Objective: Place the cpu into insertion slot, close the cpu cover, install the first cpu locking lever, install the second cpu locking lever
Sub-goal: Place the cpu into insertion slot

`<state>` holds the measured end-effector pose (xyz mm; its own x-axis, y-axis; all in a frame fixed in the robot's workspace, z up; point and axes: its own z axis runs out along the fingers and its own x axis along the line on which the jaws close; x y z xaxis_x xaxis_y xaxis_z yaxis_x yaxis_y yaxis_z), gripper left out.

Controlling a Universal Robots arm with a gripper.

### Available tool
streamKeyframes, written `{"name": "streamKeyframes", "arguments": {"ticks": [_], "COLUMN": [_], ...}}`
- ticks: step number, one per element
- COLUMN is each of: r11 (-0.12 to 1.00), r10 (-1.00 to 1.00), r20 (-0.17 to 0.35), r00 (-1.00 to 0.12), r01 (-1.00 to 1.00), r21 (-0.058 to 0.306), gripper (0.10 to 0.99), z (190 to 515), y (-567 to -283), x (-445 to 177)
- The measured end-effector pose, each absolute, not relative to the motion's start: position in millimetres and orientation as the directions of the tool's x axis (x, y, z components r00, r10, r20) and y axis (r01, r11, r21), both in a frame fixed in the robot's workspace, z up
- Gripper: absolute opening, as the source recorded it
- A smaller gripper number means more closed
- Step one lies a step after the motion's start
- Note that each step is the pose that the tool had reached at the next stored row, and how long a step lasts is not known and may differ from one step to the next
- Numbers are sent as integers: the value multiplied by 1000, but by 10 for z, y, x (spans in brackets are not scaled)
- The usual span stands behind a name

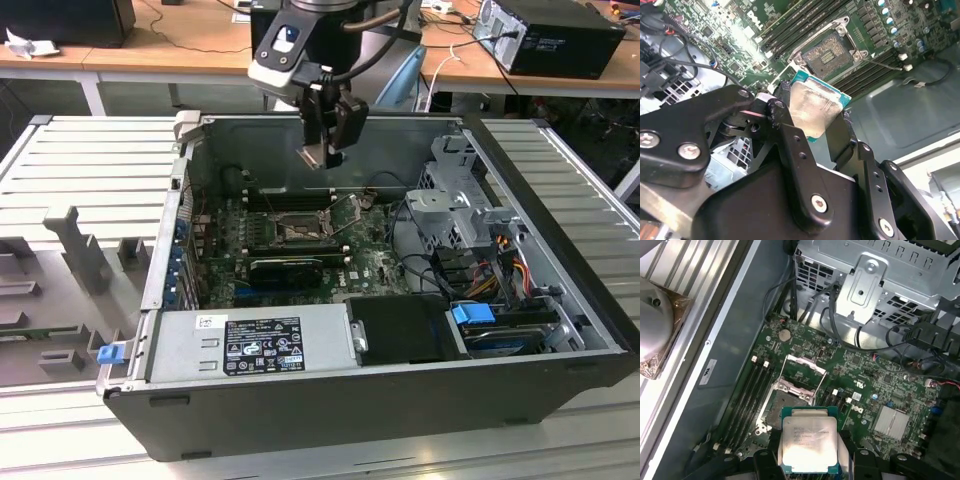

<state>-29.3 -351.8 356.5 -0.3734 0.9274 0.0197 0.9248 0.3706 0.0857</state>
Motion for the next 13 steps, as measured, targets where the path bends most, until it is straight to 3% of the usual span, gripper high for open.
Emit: {"name": "streamKeyframes", "arguments": {"ticks": [13], "r11": [221], "r10": [974], "r20": [20], "r00": [-224], "r01": [971], "r21": [86], "gripper": [529], "z": [3548], "y": [-3518], "x": [-293]}}
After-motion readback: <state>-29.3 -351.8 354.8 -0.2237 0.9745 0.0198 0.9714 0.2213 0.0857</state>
